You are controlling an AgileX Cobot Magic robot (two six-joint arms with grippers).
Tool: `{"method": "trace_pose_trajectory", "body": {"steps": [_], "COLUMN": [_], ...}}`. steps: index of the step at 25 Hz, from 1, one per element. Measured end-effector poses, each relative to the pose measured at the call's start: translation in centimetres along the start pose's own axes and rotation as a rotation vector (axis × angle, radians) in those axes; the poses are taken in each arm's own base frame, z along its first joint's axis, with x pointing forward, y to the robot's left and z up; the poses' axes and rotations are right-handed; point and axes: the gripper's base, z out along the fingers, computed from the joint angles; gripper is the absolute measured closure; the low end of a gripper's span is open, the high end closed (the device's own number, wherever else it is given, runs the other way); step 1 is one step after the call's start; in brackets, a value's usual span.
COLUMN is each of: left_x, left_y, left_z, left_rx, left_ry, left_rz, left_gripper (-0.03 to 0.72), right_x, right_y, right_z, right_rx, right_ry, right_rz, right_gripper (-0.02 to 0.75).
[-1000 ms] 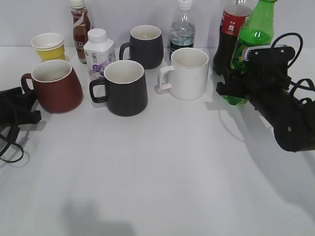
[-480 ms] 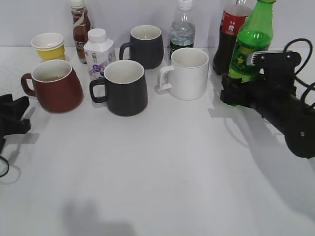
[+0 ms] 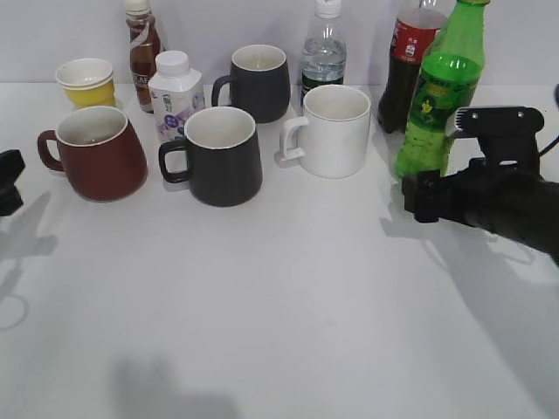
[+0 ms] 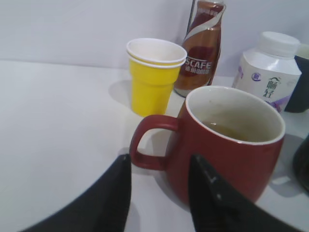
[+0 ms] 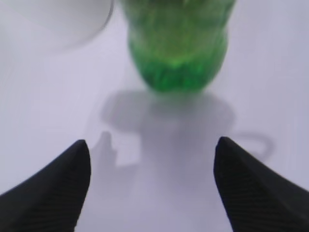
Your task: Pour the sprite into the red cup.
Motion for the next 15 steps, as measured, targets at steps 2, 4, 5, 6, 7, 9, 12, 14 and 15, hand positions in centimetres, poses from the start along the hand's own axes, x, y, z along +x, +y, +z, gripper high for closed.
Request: {"method": "trace_pose_trajectory", "body": {"steps": [2,4,5,6,7,9,12,14,15], "left_x": [-0.6,-1.2,-1.3,-1.8,-2.2,-3.2,-5.3,-7.1,-8.0], "left_y": [-0.1,-0.2,-0.2,-0.2,-0.2,-0.1,-0.2,-0.7,-1.0], "left_z": [-0.5,-1.2,-1.4,-1.7,-1.9,-2.1,-2.6,-3.2,-3.7], "left_rx": [-0.011,-0.025,-0.037,-0.046,-0.063,-0.099,-0.166,-0.195,-0.207], "left_ry": [0.021,0.049,0.077,0.089,0.117,0.173,0.305,0.379,0.417], "left_rz": [-0.016,-0.019,-0.023,-0.031,-0.045,-0.057,-0.053,-0.048,-0.044], "left_gripper": [0.375,0.375,0.375,0.375,0.375,0.375,0.375,0.375,0.375], "right_x": [-0.3,-0.6,-0.7,-0.8,-0.9,-1.0,-1.2,-1.8,-2.2], "right_y": [0.1,0.2,0.3,0.3,0.4,0.5,0.6,0.6,0.7], "right_z": [-0.7,-1.4,-1.9,-2.3,-2.8,-3.8,-5.6,-7.0,-7.8], "right_rx": [-0.009,-0.02,-0.028,-0.038,-0.047,-0.059,-0.075,-0.088,-0.095], "right_ry": [0.052,0.094,0.121,0.155,0.178,0.248,0.347,0.402,0.424], "right_rz": [0.005,0.007,0.002,-0.007,-0.016,-0.022,-0.025,-0.034,-0.034], "right_gripper": [0.143,0.144,0.144,0.144,0.144,0.144,0.144,0.144,0.145]}}
